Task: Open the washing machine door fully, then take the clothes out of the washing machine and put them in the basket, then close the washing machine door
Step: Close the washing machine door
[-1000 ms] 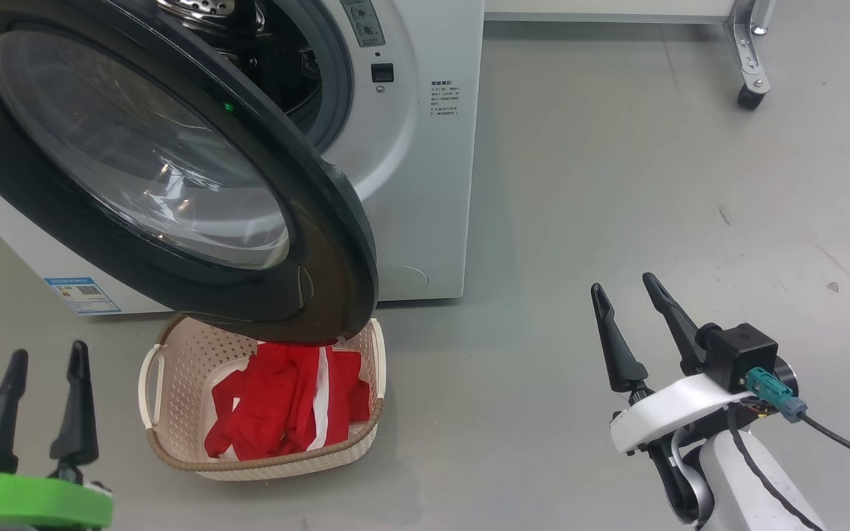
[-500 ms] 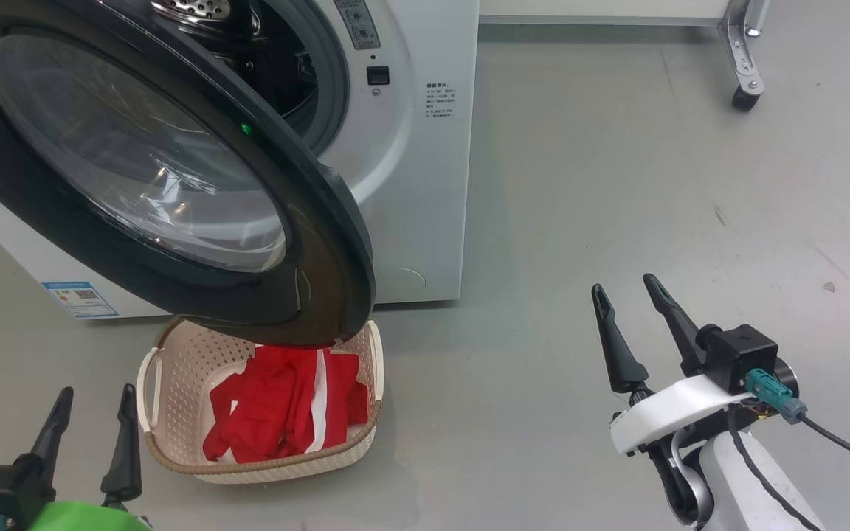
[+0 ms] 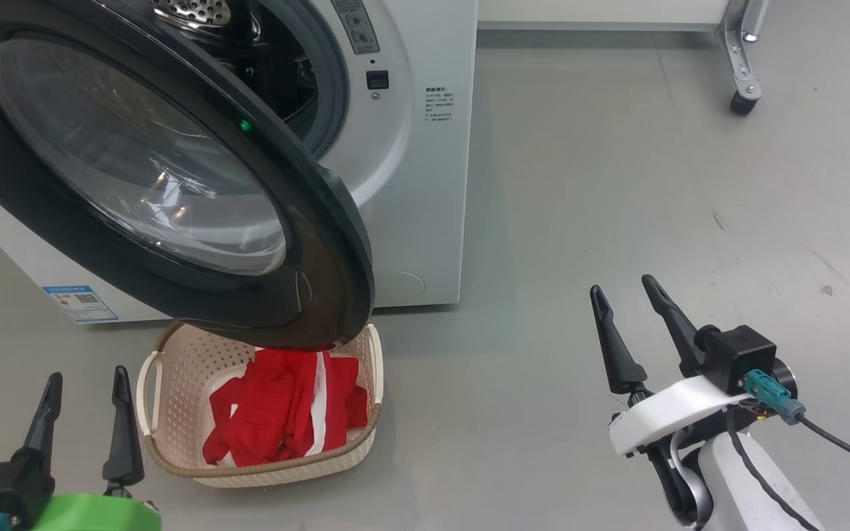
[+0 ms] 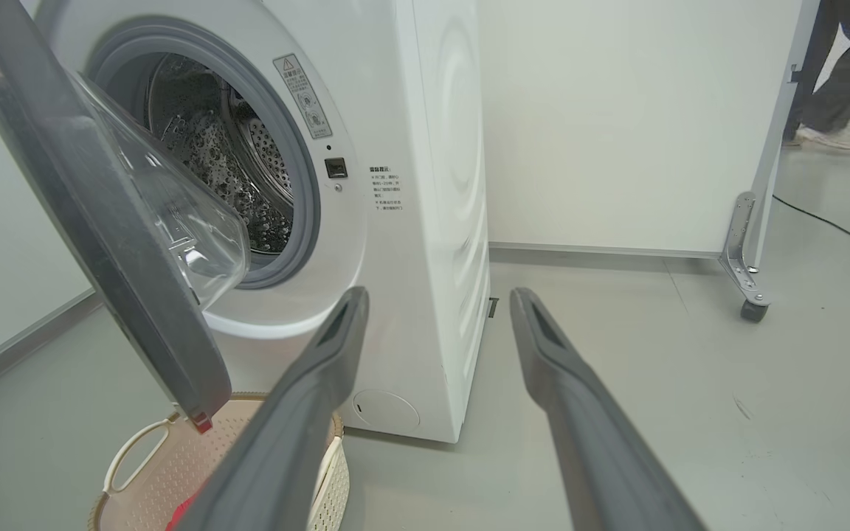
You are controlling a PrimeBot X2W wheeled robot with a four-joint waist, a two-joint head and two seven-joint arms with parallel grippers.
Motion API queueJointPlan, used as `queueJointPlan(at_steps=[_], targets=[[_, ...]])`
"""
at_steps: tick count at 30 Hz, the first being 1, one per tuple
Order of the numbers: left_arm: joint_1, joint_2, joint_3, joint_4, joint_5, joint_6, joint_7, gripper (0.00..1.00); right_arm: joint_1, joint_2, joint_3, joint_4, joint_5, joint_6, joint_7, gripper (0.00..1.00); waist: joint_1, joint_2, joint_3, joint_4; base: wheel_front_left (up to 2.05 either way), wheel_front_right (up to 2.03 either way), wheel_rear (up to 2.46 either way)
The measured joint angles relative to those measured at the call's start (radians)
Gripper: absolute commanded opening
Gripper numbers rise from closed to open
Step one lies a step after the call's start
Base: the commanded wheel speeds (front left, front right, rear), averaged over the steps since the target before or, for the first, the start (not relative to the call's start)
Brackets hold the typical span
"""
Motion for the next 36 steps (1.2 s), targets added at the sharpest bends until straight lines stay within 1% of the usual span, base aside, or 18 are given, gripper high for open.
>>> queueJointPlan(at_steps=[4, 11, 17, 18, 20, 23, 28, 29, 30, 33, 36], targets=[[0.001, -0.02, 0.012, -0.001, 0.016, -0.002, 0.0, 1.0, 0.0, 0.0, 0.002, -0.001, 0.0, 0.0, 0.0, 1.0, 0.0, 0.0, -0.002, -0.001, 0.0, 0.0, 0.0], [0.002, -0.036, 0.029, -0.002, 0.044, -0.027, 0.0, 1.0, 0.002, 0.0, 0.005, -0.003, 0.001, 0.0, 0.0, 1.0, 0.0, 0.0, -0.002, 0.0, 0.0, 0.0, 0.0], [0.002, -0.043, 0.048, -0.006, 0.06, -0.037, 0.0, 1.0, 0.004, 0.0, 0.006, -0.007, 0.001, 0.0, 0.0, 1.0, 0.0, 0.0, 0.0, 0.0, 0.0, 0.0, 0.0], [0.002, -0.045, 0.049, -0.006, 0.06, -0.044, 0.0, 1.0, 0.004, 0.0, 0.006, -0.007, 0.001, 0.0, 0.0, 0.83, 0.0, 0.0, 0.001, 0.001, 0.0, 0.0, 0.0], [0.002, -0.048, 0.052, -0.006, 0.061, -0.045, 0.0, 1.0, 0.004, 0.0, 0.005, -0.007, 0.001, -0.001, 0.0, 0.0, 0.0, 0.0, 0.002, 0.001, 0.0, 0.0, 0.0], [0.002, -0.051, 0.057, -0.006, 0.067, -0.053, 0.0, 1.0, 0.003, 0.0, -0.003, -0.04, 0.001, -0.001, 0.0, 0.0, 0.0, 0.0, 0.003, 0.001, 0.0, 0.0, 0.0], [0.003, -0.057, 0.063, -0.007, 0.087, -0.062, 0.0, 1.0, -0.022, 0.0, -0.022, -0.198, 0.001, 0.0, 0.0, 0.0, 0.0, 0.0, 0.008, 0.003, 0.0, 0.0, 0.0], [0.003, -0.057, 0.063, -0.007, 0.087, -0.062, 0.0, 1.0, -0.022, 0.0, -0.022, -0.198, 0.001, 0.0, 0.0, 0.0, 0.0, 0.0, 0.008, 0.003, 0.0, 0.0, 0.0], [0.003, -0.059, 0.063, -0.007, 0.088, -0.062, 0.0, 1.0, -0.033, 0.0, -0.023, -0.232, 0.0, 0.0, 0.0, 0.0, 0.0, 0.0, 0.009, 0.004, 0.0, 0.0, 0.0], [0.002, -0.066, 0.053, -0.007, 0.096, -0.071, 0.0, 1.0, -0.06, -0.001, -0.011, -0.319, -0.005, 0.004, -0.001, 0.0, 0.0, 0.0, 0.016, 0.012, 0.0, 0.0, 0.0], [0.002, -0.071, 0.049, -0.007, 0.101, -0.074, 0.0, 1.0, -0.079, -0.001, 0.028, -0.375, -0.02, 0.01, -0.001, 0.0, 0.0, 0.0, 0.023, 0.024, 0.0, 0.0, 0.0]])
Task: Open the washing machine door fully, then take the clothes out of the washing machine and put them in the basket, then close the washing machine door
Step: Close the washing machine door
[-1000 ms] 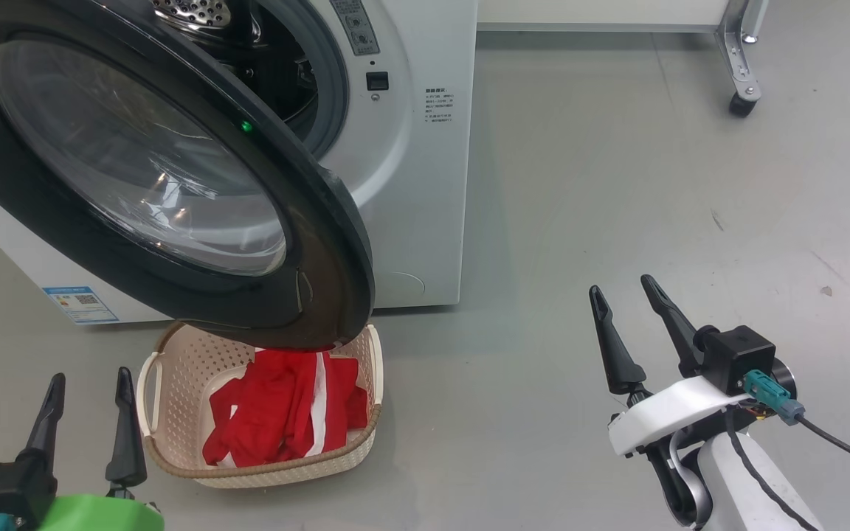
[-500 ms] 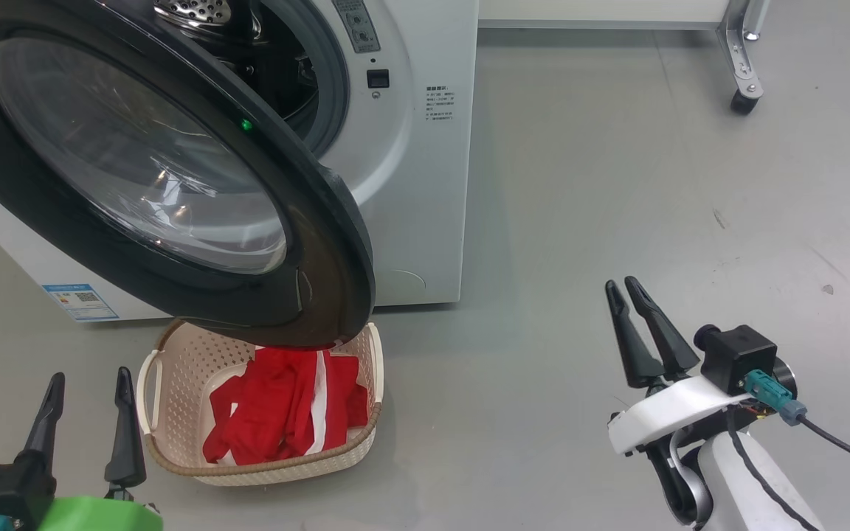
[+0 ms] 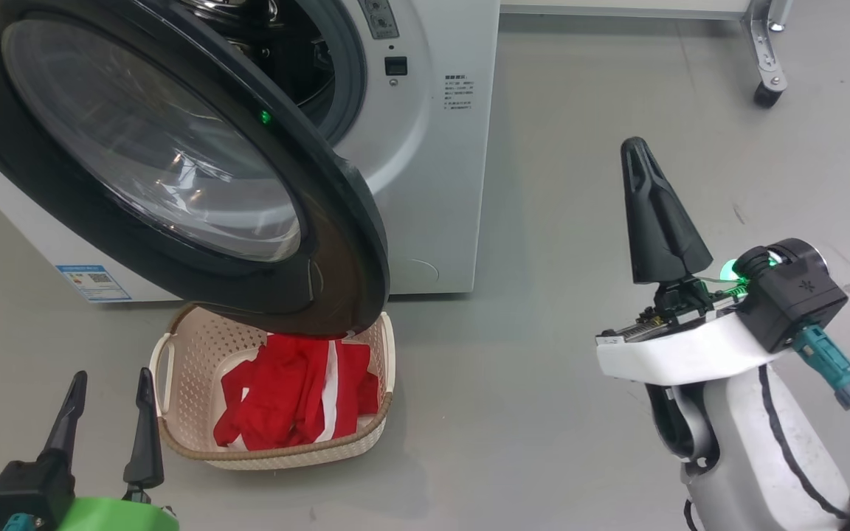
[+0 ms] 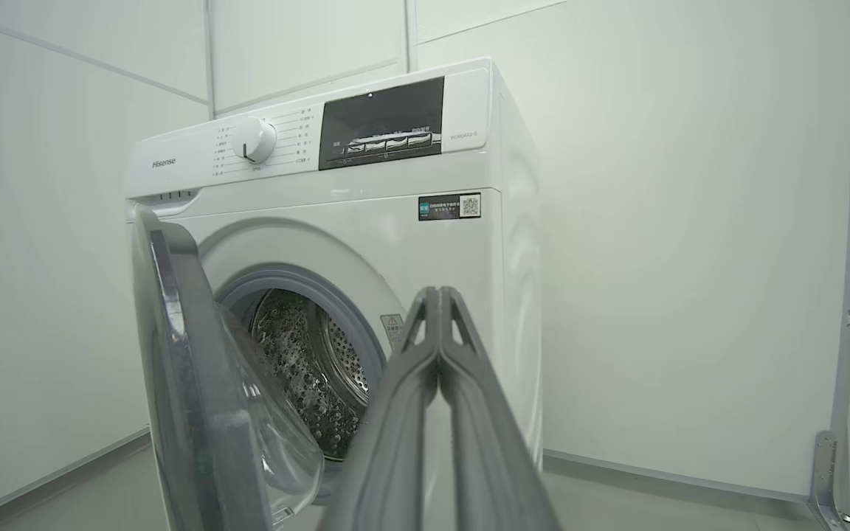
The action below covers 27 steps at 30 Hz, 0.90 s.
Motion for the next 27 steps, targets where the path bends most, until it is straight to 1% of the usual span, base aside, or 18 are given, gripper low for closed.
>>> queueJointPlan(at_steps=[4, 6, 8, 11, 16, 19, 22, 24, 25, 27], targets=[[-0.001, -0.002, -0.009, 0.002, 0.004, -0.007, 0.0, 1.0, -0.016, -0.002, 0.08, -0.037, -0.023, 0.0, 0.0, 0.0, 0.0, 0.0, 0.01, 0.023, 0.0, 0.0, 0.0], [-0.002, -0.002, -0.019, 0.003, 0.005, -0.009, 0.0, 1.0, -0.028, -0.016, 0.16, -0.051, -0.027, 0.0, 0.0, 0.0, 0.0, 0.0, 0.015, 0.037, 0.0, 0.0, 0.0], [-0.002, -0.004, -0.032, 0.004, 0.005, -0.011, 0.0, 1.0, -0.05, -0.042, 0.258, -0.063, -0.026, 0.0, 0.0, 0.0, 0.0, 0.0, 0.02, 0.052, 0.0, 0.0, 0.0], [-0.006, -0.005, -0.043, 0.007, 0.005, -0.015, 0.0, 1.0, -0.075, -0.075, 0.374, -0.067, -0.025, 0.0, 0.0, 0.0, 0.0, 0.0, 0.028, 0.08, 0.0, 0.0, 0.0], [-0.027, -0.007, -0.072, 0.01, 0.005, -0.02, 0.0, 1.0, -0.087, -0.129, 0.516, -0.024, -0.016, 0.003, 0.0, 0.0, 0.0, 0.0, 0.044, 0.132, 0.0, 0.0, 0.0], [-0.028, -0.008, -0.093, 0.011, 0.005, -0.023, 0.0, 1.0, -0.087, -0.158, 0.572, 0.023, -0.001, 0.003, 0.0, 0.0, 0.0, 0.0, 0.056, 0.165, 0.0, 0.0, 0.0], [-0.034, -0.009, -0.105, 0.01, -0.002, -0.023, 0.0, 1.0, -0.087, -0.18, 0.604, 0.075, 0.01, 0.003, 0.0, 0.0, 0.0, 0.0, 0.071, 0.2, 0.0, 0.0, 0.0], [-0.04, -0.009, -0.12, 0.009, -0.027, -0.023, 0.0, 1.0, -0.088, -0.195, 0.61, 0.102, 0.014, 0.003, 0.0, 0.0, 0.0001, 0.0, 0.083, 0.222, 0.0, 0.0, 0.0], [-0.043, -0.009, -0.137, 0.008, -0.051, -0.023, 0.0, 1.0, -0.092, -0.199, 0.607, 0.128, 0.021, 0.003, 0.0, 0.0, 0.0001, 0.0, 0.097, 0.242, 0.0, 0.0, 0.0], [-0.044, -0.009, -0.15, 0.006, -0.067, -0.023, 0.0, 1.0, -0.105, -0.206, 0.592, 0.157, 0.023, 0.003, 0.0, 0.0, 0.0001, 0.0, 0.115, 0.26, 0.0, 0.0, 0.0]])
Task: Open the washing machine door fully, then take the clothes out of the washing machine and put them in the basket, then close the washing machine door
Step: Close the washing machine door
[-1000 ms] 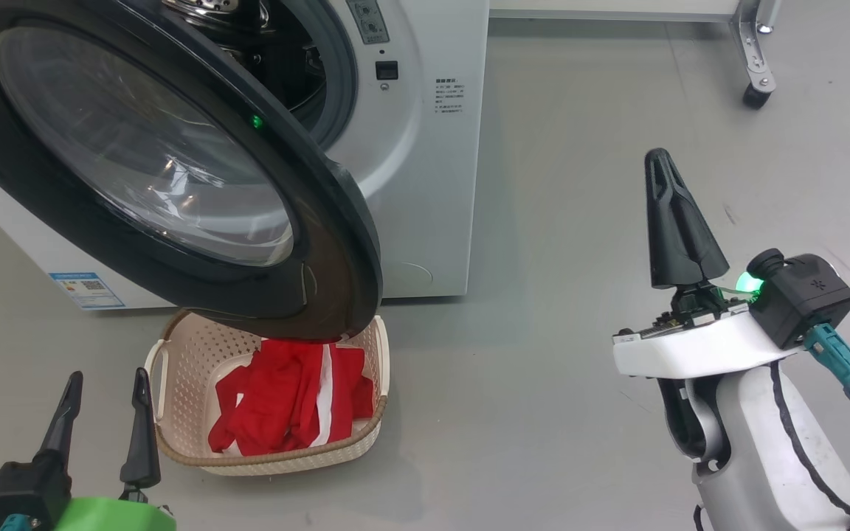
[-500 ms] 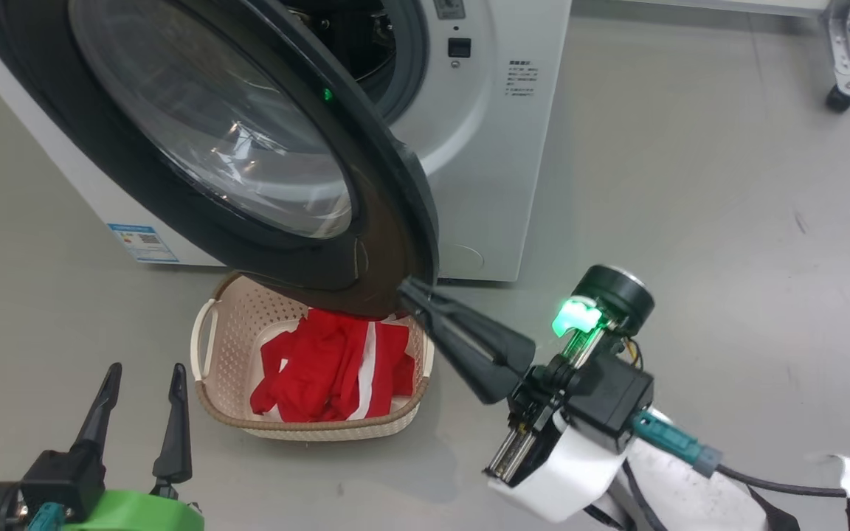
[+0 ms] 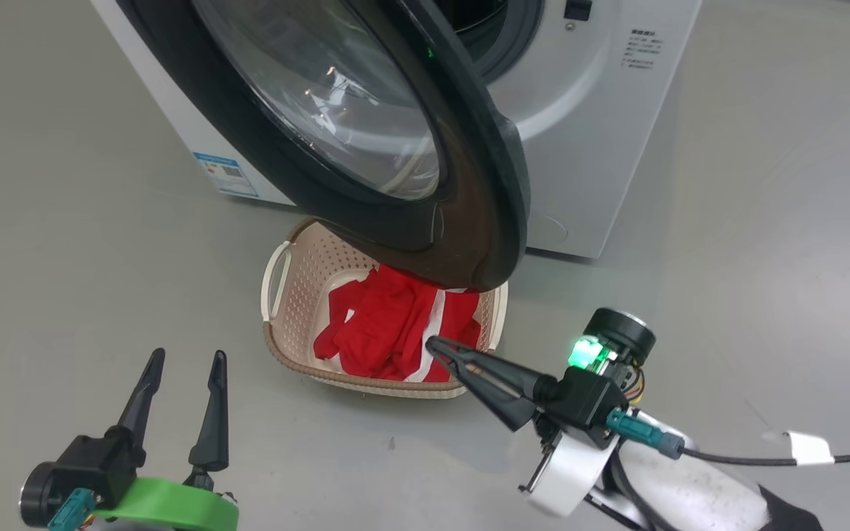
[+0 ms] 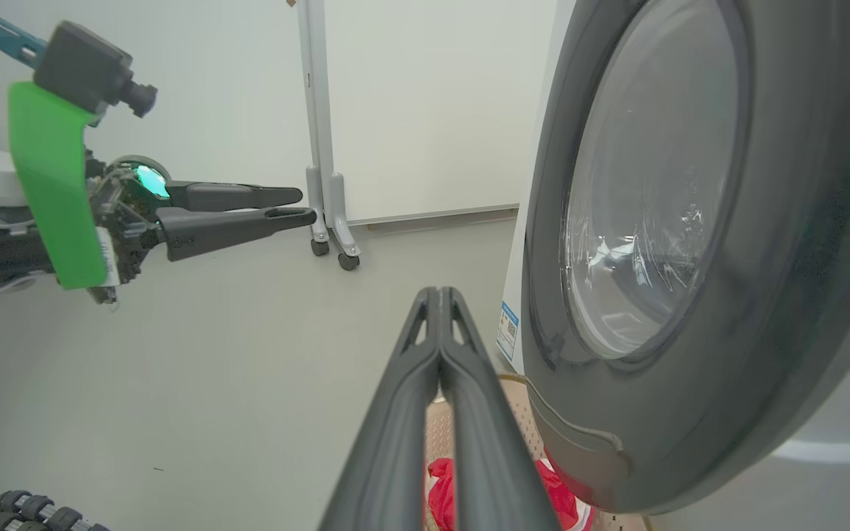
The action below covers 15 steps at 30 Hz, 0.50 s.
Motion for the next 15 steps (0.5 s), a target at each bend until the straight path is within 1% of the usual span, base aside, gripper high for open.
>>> queueJointPlan(at_steps=[7, 13, 15], targets=[[-0.051, -0.001, -0.045, -0.016, -0.044, 0.0, 0.0, 1.0, -0.075, -0.035, -0.089, 0.061, 0.001, 0.0, 0.0, 0.0, 0.0, 0.0, 0.071, 0.054, 0.0, 0.0, 0.0], [-0.065, -0.001, -0.077, -0.025, -0.074, 0.0, 0.0, 1.0, -0.147, -0.044, -0.166, 0.098, 0.012, 0.0, 0.0, 0.0, 0.0, 0.0, 0.136, 0.092, 0.0, 0.0, 0.0], [-0.071, -0.002, -0.082, -0.025, -0.082, 0.0, 0.0, 1.0, -0.169, -0.045, -0.186, 0.105, 0.018, 0.006, 0.0, 0.0, 0.0001, 0.0, 0.156, 0.103, 0.0, 0.0, 0.0]])
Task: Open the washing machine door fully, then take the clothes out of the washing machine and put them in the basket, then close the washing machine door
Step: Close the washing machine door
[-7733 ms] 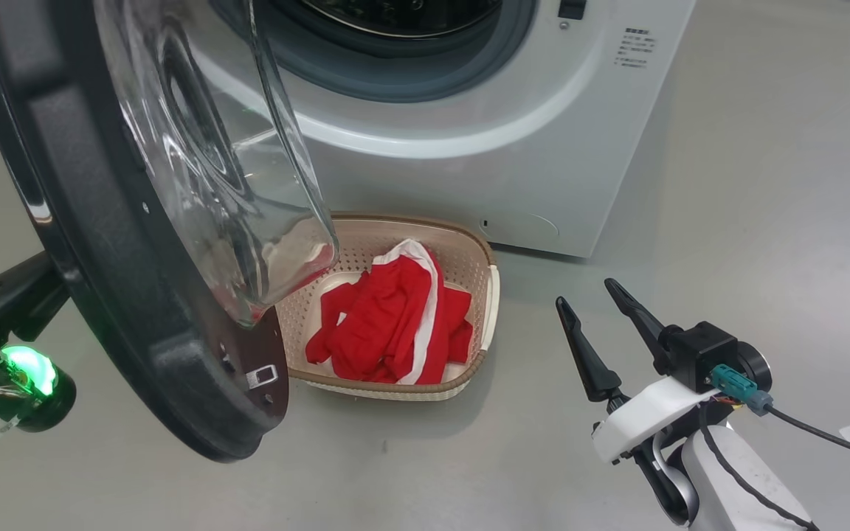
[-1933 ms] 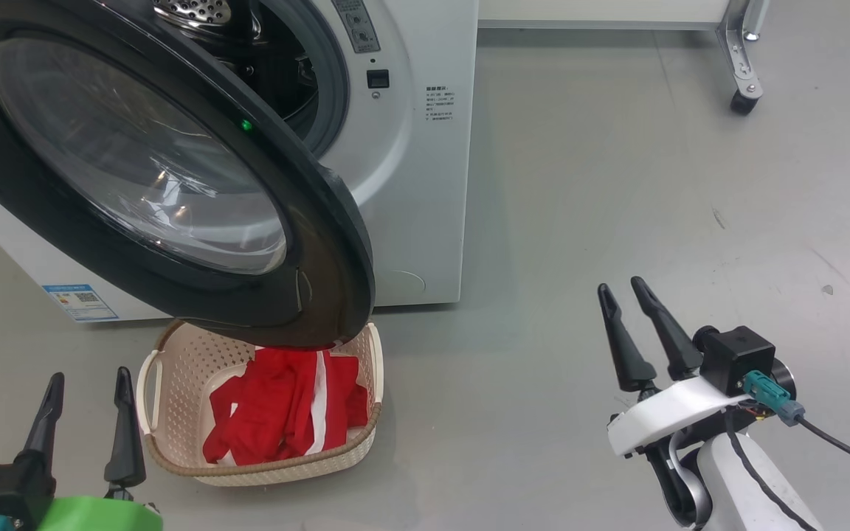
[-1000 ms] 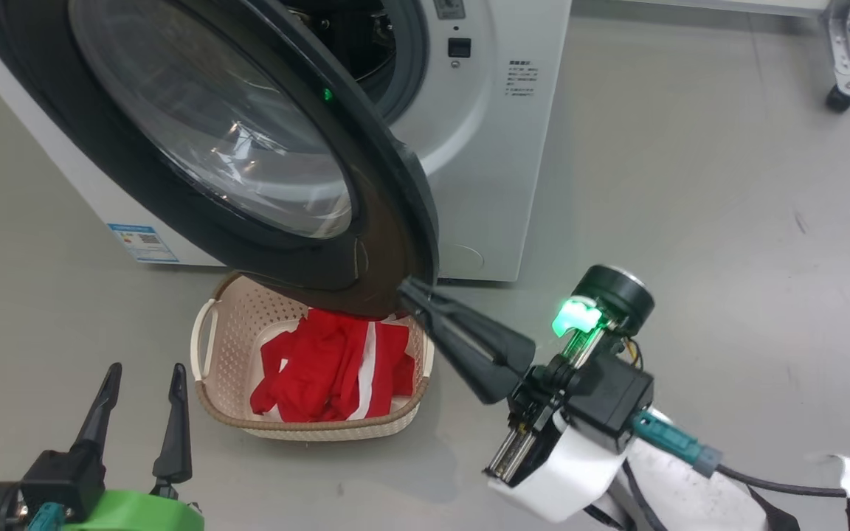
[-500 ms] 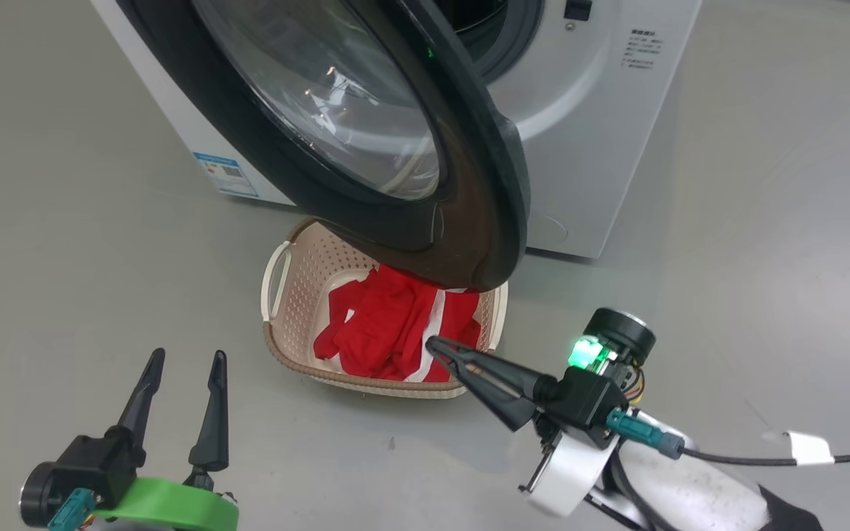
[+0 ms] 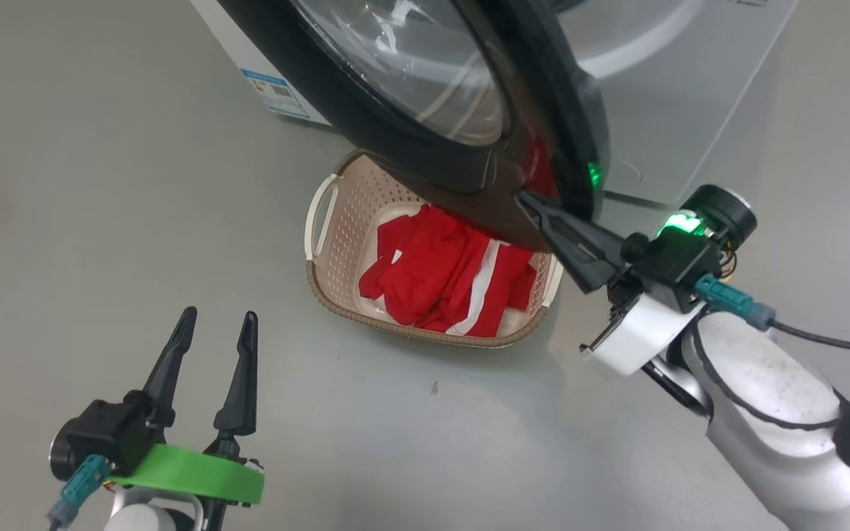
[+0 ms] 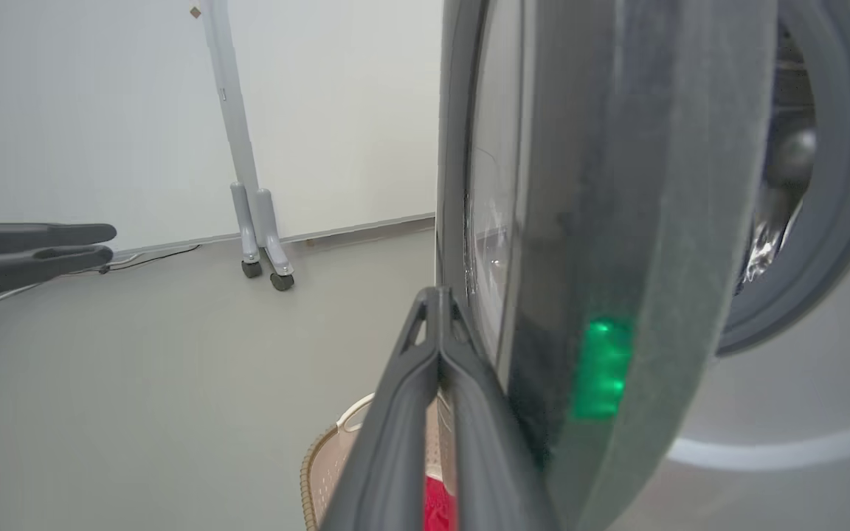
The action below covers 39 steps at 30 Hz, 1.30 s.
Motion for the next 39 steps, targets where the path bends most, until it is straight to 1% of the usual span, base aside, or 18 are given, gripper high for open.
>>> queueJointPlan(at_steps=[2, 5, 6, 7, 8, 12, 18, 22, 25, 30, 34, 39], targets=[[-0.01, 0.0, -0.01, -0.001, -0.001, 0.0, 0.0, 1.0, -0.019, -0.001, -0.028, 0.008, 0.006, -0.002, 0.0, 0.0, 0.0, 0.0, 0.019, 0.01, 0.0, 0.0, 0.0], [-0.018, -0.002, -0.031, -0.002, -0.001, 0.0, 0.0, 1.0, -0.053, -0.009, -0.081, 0.024, 0.014, -0.02, 0.0, 0.0, 0.0, 0.0, 0.045, 0.022, 0.0, 0.0, 0.0], [-0.021, -0.003, -0.034, -0.002, -0.001, 0.0, 0.0, 1.0, -0.067, -0.012, -0.102, 0.032, 0.018, -0.021, 0.0, 0.0, 0.0, 0.0, 0.054, 0.026, 0.0, 0.0, 0.0], [-0.024, -0.003, -0.038, -0.002, -0.004, 0.0, 0.0, 1.0, -0.08, -0.017, -0.115, 0.04, 0.02, -0.03, 0.0, 0.0, 0.0, 0.0, 0.061, 0.029, 0.0, 0.0, 0.0], [-0.03, -0.003, -0.043, -0.002, -0.011, 0.001, 0.0, 1.0, -0.094, -0.023, -0.126, 0.046, 0.02, -0.03, 0.0, 0.0, 0.0, 0.0, 0.068, 0.032, 0.0, 0.0, 0.0], [-0.045, -0.004, -0.064, -0.002, -0.021, 0.001, 0.0, 1.0, -0.144, -0.036, -0.16, 0.08, 0.024, -0.03, 0.0, 0.0, 0.0, 0.0, 0.09, 0.042, 0.0, 0.0, 0.0], [-0.054, -0.007, -0.099, -0.003, -0.024, 0.001, 0.0, 1.0, -0.234, -0.043, -0.21, 0.145, 0.03, -0.04, 0.0, 0.0, 0.0, 0.0, 0.116, 0.05, 0.0, 0.0, 0.0], [-0.073, -0.007, -0.119, -0.004, -0.027, 0.001, 0.0, 1.0, -0.309, -0.067, -0.24, 0.189, 0.029, -0.053, 0.0, 0.0, 0.0, 0.0, 0.132, 0.055, 0.0, 0.0, 0.0], [-0.081, -0.007, -0.127, -0.003, -0.036, 0.001, 0.0, 1.0, -0.354, -0.074, -0.258, 0.225, 0.03, -0.054, 0.0, 0.0, 0.0, 0.0, 0.142, 0.059, 0.0, 0.0, 0.0], [-0.091, -0.008, -0.13, -0.005, -0.04, 0.005, 0.0, 1.0, -0.405, -0.04, -0.264, 0.275, 0.037, -0.055, 0.0, 0.0, 0.0, 0.0, 0.159, 0.06, 0.0, 0.0, 0.0], [-0.104, -0.008, -0.145, -0.004, -0.042, 0.006, 0.0, 1.0, -0.424, -0.031, -0.264, 0.313, 0.03, -0.058, -0.009, 0.0, 0.0, 0.0, 0.164, 0.063, 0.0, 0.0, 0.0], [-0.11, -0.009, -0.134, 0.002, -0.042, 0.018, 0.0, 1.0, -0.431, -0.007, -0.256, 0.367, 0.032, -0.058, -0.009, 0.0, 0.0, 0.0, 0.151, 0.059, 0.0, 0.0, 0.0]])
